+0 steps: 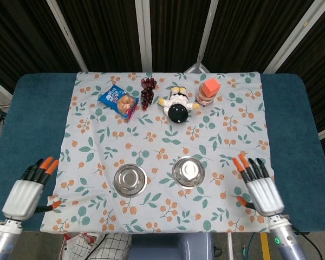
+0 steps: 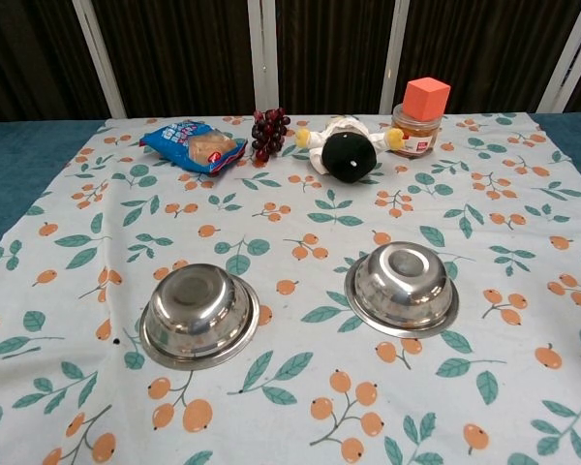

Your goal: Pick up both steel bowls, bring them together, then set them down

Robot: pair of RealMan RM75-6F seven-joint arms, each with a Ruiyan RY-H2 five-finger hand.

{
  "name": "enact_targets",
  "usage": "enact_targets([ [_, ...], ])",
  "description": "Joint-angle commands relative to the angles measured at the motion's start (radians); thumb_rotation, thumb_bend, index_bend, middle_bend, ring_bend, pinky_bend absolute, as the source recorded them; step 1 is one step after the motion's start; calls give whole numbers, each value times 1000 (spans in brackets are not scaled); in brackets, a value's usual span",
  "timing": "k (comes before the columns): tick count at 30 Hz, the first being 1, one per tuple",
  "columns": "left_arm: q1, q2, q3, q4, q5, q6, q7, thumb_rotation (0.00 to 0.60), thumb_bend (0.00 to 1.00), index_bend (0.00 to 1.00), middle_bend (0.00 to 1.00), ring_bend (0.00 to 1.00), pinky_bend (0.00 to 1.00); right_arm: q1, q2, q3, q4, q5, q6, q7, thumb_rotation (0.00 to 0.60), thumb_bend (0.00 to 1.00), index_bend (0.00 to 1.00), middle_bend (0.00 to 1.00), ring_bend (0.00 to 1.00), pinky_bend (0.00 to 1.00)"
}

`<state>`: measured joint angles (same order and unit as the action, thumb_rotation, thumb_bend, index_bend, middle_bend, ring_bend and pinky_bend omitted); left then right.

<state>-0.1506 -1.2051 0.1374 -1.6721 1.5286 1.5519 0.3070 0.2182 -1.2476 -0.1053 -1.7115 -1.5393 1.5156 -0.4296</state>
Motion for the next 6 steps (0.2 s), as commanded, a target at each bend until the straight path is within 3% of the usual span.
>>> enact_targets([
  [1,29,-4,-29,32,-36,20,-30,456,66,0,0,0,145,-51,21,4,12,-17,80,-2,526,246,0,0,0,0],
  [6,26,14,-40,32,-16,1,-66,479,67,0,0,0,145,-58,36,34,-8,25,50,34,548,246,0,0,0,0],
])
